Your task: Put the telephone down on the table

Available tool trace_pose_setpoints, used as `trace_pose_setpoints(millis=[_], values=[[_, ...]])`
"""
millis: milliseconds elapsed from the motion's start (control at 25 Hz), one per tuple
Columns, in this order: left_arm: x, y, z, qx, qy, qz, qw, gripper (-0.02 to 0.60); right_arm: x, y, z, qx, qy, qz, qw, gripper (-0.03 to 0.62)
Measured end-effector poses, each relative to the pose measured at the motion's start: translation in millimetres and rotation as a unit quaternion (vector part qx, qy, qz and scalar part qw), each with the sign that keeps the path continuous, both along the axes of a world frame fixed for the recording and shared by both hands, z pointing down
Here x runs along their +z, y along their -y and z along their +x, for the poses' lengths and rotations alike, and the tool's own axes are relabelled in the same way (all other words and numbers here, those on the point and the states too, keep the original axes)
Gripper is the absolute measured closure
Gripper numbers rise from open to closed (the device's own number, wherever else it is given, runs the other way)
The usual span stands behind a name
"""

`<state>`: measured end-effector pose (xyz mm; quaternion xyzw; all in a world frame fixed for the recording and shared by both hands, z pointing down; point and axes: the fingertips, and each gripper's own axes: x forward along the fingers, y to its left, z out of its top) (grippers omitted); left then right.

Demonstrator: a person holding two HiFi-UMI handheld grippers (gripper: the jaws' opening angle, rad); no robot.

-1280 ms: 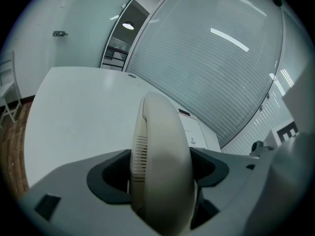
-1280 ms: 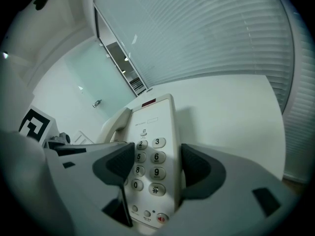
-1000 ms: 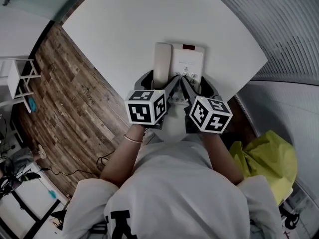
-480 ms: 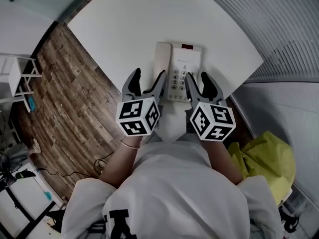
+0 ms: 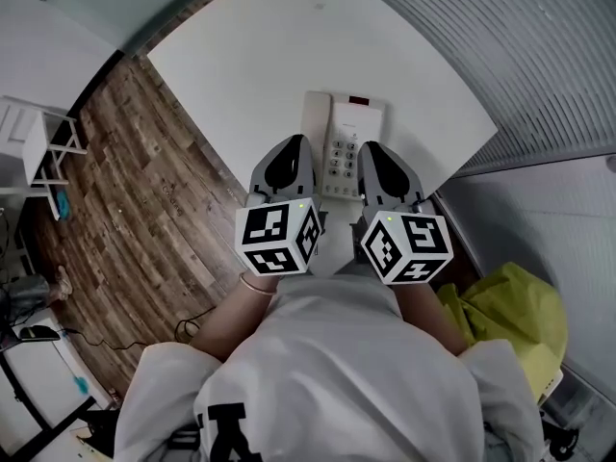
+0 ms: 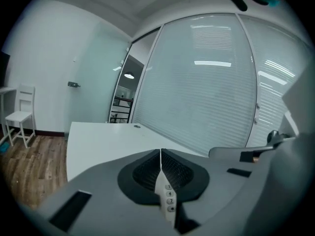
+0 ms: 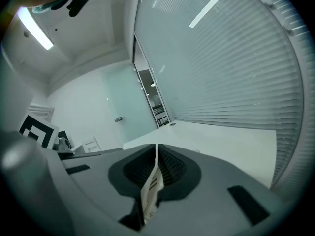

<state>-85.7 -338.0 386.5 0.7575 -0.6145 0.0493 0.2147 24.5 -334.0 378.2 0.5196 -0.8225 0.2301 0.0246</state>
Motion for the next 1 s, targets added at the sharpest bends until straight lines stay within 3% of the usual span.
trace_pose_setpoints(millis=[280, 520, 1000], values=[[-21.8, -11.2, 20.4, 0.031, -0.001, 0.026, 0.9992, 0.577, -21.4, -11.7, -7.1, -0.022, -0.004, 0.031, 0.999, 0.560], [-17.1, -21.4, 36.9, 0.050, -0.020, 0.020, 0.9983, 0.577, -22.0, -18.6, -3.4, -0.033, -0.012, 0.040, 0.999, 0.562], [-19.1, -52.2, 48.2, 0.028, -0.038, 0.030, 0.9984, 0.577, -13.1, -41.4, -2.3, -0.077, -0.001, 0.038, 0.996, 0.563]])
